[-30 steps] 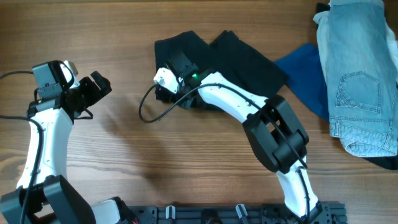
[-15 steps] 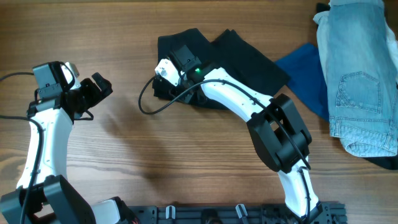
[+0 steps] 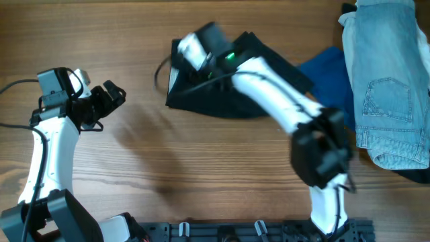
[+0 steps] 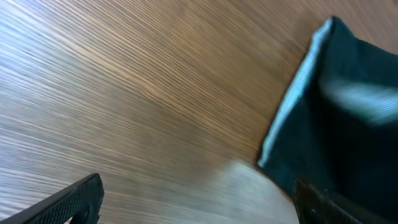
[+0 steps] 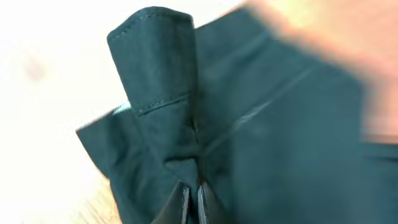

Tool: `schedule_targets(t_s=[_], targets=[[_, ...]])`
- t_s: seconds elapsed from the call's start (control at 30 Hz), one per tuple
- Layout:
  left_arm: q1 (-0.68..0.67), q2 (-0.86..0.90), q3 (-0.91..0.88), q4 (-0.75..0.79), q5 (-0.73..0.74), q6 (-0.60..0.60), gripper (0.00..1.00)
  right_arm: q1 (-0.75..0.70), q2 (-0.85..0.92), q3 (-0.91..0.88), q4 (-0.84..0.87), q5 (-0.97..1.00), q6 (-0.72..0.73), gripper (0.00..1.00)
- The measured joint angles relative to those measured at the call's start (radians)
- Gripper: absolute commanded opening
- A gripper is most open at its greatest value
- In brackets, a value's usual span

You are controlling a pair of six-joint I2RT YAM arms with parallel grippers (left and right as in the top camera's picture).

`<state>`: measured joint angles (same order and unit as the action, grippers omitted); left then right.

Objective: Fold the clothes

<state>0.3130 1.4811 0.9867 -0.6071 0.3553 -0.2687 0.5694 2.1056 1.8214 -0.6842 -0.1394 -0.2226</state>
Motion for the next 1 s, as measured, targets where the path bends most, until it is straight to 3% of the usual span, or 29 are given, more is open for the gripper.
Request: schedule_targets(t_s=[0.13, 0.17, 0.23, 0.3, 0.4, 0.53, 0.57, 0.67, 0.83, 0.9, 0.93, 1.0], targets=[[-0.175, 0.0, 0.0, -0.021, 0.047, 0.0, 0.98, -0.219, -0.139, 0.057, -0.036, -0.107, 0.092, 0.04], [-0.187, 0.0, 0.0, -0.018, 0.047, 0.0, 0.98, -0.239, -0.139, 0.057, -0.047, -0.124, 0.096, 0.04], [-0.363, 0.041, -0.002, 0.089, 0.04, -0.003, 0.98, -0.257, -0.128, 0.053, -0.06, -0.16, 0.104, 0.04], [-0.437, 0.105, -0.006, 0.171, 0.003, -0.027, 0.98, -0.252, -0.127, 0.052, -0.063, -0.179, 0.107, 0.04], [-0.491, 0.266, -0.007, 0.265, -0.073, -0.096, 0.97, -0.251, -0.127, 0.052, -0.064, -0.187, 0.107, 0.04], [-0.49, 0.325, -0.006, 0.332, -0.103, -0.123, 0.95, -0.251, -0.127, 0.046, -0.064, -0.192, 0.107, 0.04], [-0.49, 0.329, -0.006, 0.344, -0.113, -0.128, 0.91, -0.251, -0.126, 0.045, -0.064, -0.193, 0.107, 0.04], [-0.49, 0.335, -0.006, 0.359, -0.15, -0.157, 0.63, -0.251, -0.125, 0.037, -0.065, -0.194, 0.107, 0.04], [-0.532, 0.354, -0.007, 0.395, -0.177, -0.187, 0.53, -0.251, -0.125, 0.036, -0.064, -0.194, 0.107, 0.04], [-0.562, 0.37, -0.006, 0.433, -0.181, -0.191, 0.15, -0.251, -0.125, 0.036, -0.064, -0.194, 0.107, 0.04], [-0.571, 0.38, -0.003, 0.441, -0.183, -0.193, 0.04, -0.251, -0.125, 0.036, -0.064, -0.194, 0.107, 0.04], [-0.579, 0.4, 0.002, 0.455, -0.187, -0.2, 0.04, -0.251, -0.125, 0.036, -0.063, -0.194, 0.107, 0.04]])
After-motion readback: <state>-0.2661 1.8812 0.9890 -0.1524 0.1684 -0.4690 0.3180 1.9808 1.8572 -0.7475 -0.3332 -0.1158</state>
